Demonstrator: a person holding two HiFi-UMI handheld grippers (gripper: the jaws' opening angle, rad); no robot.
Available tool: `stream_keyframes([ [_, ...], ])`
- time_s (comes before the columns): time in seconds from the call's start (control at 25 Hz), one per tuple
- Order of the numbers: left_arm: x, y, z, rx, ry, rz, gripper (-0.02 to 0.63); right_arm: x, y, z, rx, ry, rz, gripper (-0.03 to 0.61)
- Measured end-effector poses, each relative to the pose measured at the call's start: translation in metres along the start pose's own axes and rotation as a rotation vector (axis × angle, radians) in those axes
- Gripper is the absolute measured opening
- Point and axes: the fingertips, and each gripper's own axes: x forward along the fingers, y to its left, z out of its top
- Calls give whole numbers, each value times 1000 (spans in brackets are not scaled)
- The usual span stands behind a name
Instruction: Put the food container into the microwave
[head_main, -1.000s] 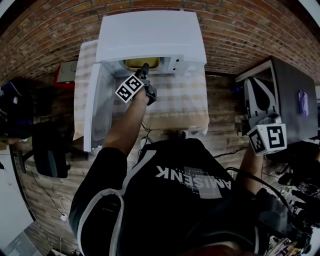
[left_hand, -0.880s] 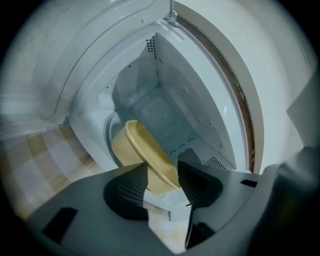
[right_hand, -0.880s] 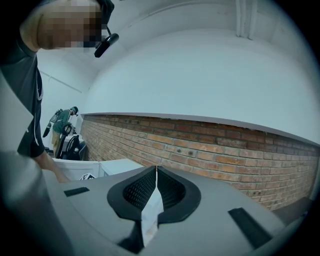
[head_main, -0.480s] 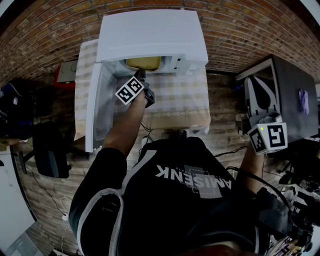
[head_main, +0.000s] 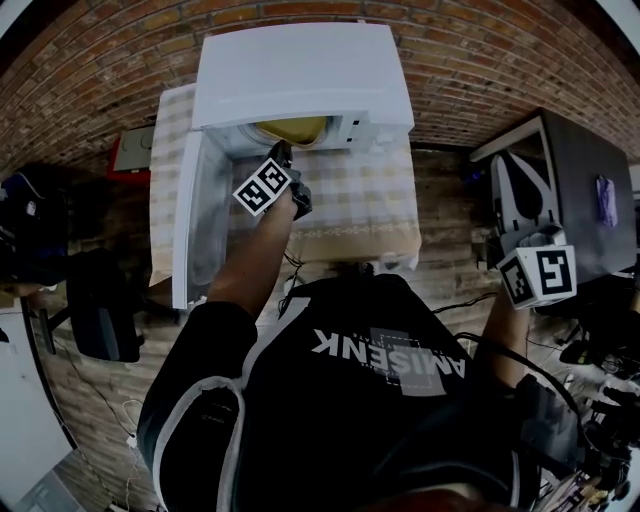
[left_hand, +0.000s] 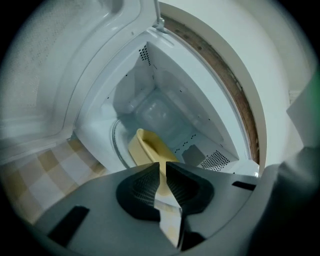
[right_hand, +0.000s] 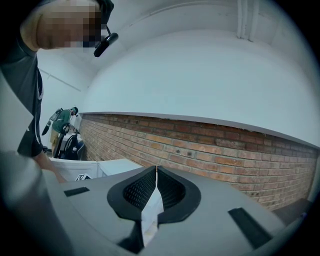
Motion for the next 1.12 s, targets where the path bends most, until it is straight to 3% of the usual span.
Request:
stream_keyframes([
  [0.32, -1, -4, -42, 186, 122, 4, 14, 0, 1, -1, -8, 4, 11, 43],
  [0.52, 20, -23, -52, 294, 171, -49, 12, -1, -3, -6, -5, 13, 8, 43],
  [1.12, 49, -18, -29, 360, 155, 7, 12, -10, -18, -10, 1, 18, -15, 43],
])
